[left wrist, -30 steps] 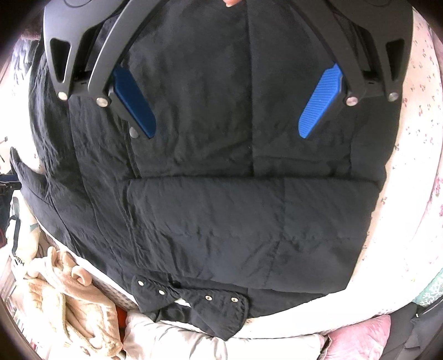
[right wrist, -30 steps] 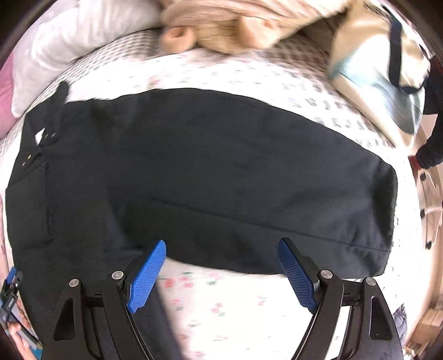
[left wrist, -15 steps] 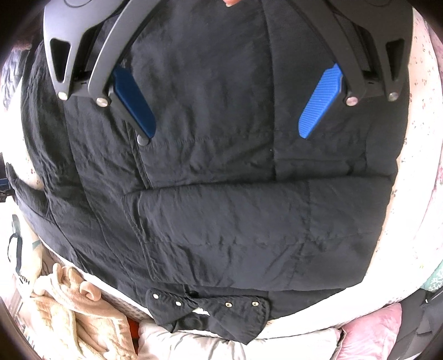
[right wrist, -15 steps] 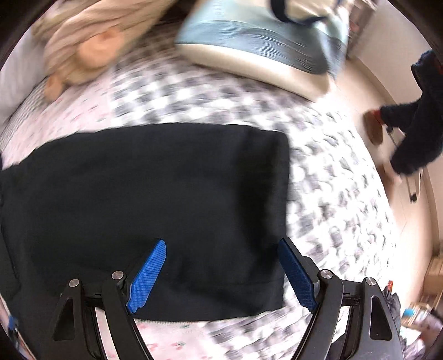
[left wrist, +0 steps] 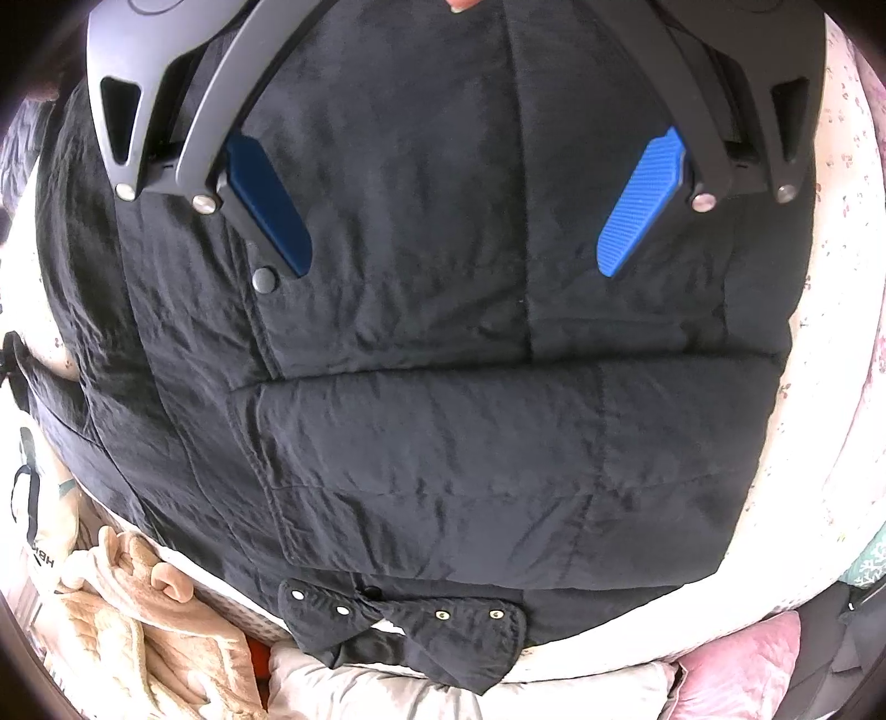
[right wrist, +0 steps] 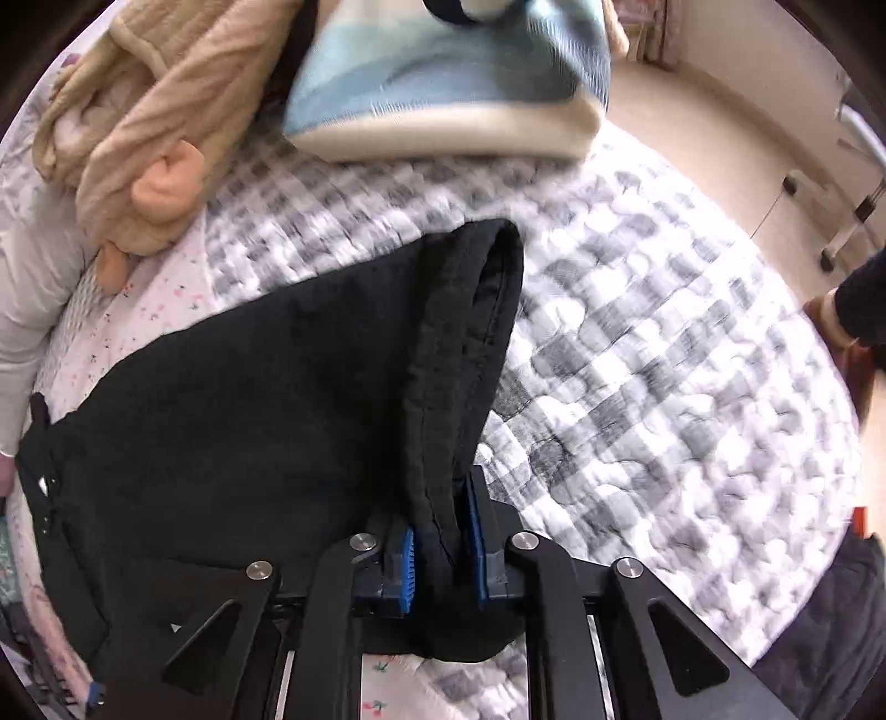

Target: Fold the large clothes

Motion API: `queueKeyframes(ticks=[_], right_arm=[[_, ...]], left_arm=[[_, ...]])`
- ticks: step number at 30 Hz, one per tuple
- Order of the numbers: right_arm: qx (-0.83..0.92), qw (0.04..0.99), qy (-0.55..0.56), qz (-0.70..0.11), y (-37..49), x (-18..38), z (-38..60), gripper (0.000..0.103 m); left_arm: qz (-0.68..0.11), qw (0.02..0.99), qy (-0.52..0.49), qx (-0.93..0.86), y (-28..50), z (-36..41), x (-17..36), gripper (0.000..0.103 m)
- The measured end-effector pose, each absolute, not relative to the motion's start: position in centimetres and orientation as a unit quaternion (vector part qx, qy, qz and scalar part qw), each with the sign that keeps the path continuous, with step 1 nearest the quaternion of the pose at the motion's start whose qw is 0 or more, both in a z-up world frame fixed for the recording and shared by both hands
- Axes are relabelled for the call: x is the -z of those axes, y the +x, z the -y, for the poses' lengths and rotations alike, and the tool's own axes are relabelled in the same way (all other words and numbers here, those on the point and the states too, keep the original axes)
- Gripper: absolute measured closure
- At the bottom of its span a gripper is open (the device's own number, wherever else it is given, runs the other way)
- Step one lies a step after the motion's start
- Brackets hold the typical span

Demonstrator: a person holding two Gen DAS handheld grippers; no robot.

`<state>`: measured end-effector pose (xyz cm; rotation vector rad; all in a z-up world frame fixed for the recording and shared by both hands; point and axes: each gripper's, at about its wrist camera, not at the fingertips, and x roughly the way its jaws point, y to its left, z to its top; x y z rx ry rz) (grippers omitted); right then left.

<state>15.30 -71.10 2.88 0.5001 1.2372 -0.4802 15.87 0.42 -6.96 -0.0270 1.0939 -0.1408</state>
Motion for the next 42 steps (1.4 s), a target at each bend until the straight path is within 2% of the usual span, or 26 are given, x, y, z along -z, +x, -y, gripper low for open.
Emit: queueKeyframes(ticks=[12, 17, 22, 30, 37, 42], right_arm=[[0.186, 0.836, 0.125, -0.5, 17.3, -18.5, 59.7, 0.091], [0.148, 0.862, 0.081, -0.479, 19.6, -23.0, 51.3, 0.091], [0.103, 0.875, 0.046, -0.471, 22.1, -24.7, 41.8, 0.091], [0.023, 0.873, -0.01, -0.487, 25.9, -22.0, 26.9, 0.091], [-0.031, 0.848, -0.042, -0.528, 28.6, -15.2, 16.9, 0.09], [-0.049, 0.82, -0.053, -0.567, 29.9, -8.2, 11.9, 0.089]], left_arm=[[-0.494, 0.865, -0.06, 0.066, 15.1, -3.2, 4.5, 0.0], [-0.483, 0.87, -0.074, 0.063, 14.9, -4.4, 3.5, 0.0], [-0.477, 0.874, -0.075, 0.059, 14.6, -5.3, 2.8, 0.0], [-0.469, 0.877, -0.085, 0.053, 14.4, -7.0, 2.2, 0.0], [-0.471, 0.872, -0.127, 0.043, 14.5, -9.2, 2.0, 0.0], [-0.469, 0.867, -0.164, 0.053, 14.5, -9.9, 1.6, 0.0]])
